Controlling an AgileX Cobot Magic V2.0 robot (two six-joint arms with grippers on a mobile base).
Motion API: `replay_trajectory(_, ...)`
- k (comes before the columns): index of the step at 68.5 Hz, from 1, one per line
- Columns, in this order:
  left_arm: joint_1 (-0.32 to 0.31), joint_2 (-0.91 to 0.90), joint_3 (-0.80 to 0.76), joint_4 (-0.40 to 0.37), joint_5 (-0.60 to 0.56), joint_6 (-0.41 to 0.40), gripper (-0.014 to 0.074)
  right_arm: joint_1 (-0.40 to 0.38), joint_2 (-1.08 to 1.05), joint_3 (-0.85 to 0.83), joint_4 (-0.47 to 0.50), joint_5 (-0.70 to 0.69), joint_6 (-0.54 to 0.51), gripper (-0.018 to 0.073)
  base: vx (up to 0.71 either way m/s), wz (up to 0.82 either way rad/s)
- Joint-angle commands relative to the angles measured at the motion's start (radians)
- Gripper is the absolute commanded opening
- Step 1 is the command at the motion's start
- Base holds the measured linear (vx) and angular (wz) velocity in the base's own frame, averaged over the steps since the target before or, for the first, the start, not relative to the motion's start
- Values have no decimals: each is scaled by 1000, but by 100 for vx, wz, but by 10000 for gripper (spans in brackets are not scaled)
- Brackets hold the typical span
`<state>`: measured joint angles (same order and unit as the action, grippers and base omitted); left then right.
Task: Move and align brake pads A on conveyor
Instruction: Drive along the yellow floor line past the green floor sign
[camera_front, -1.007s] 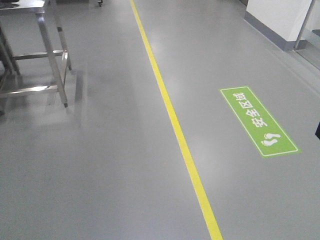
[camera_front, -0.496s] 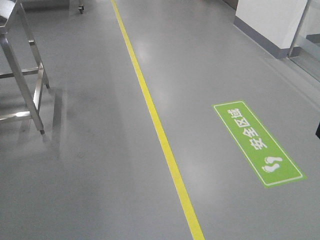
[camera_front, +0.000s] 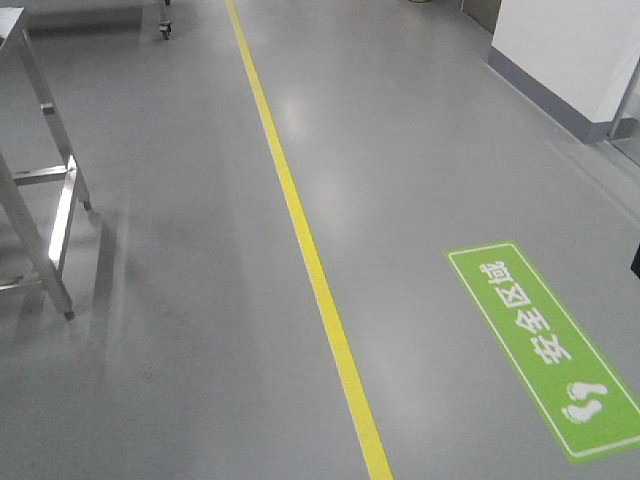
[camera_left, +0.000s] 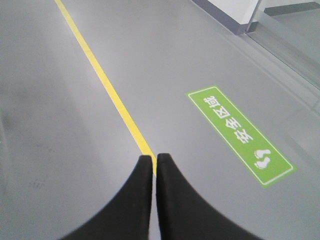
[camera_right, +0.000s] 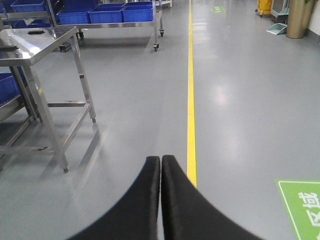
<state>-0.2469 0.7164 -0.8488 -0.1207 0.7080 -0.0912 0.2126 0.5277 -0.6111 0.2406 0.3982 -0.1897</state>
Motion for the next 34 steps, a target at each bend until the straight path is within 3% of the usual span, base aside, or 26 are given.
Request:
replay_trajectory(1, -5, -2, -30, -7, -63, 0, -6, -4, 5, -25, 1, -69, -7, -3, 50, 4)
replay_trajectory(34, -5, -2, -30, -7, -63, 0, -6, -4, 5, -25, 1, -69, -7, -3, 49, 0)
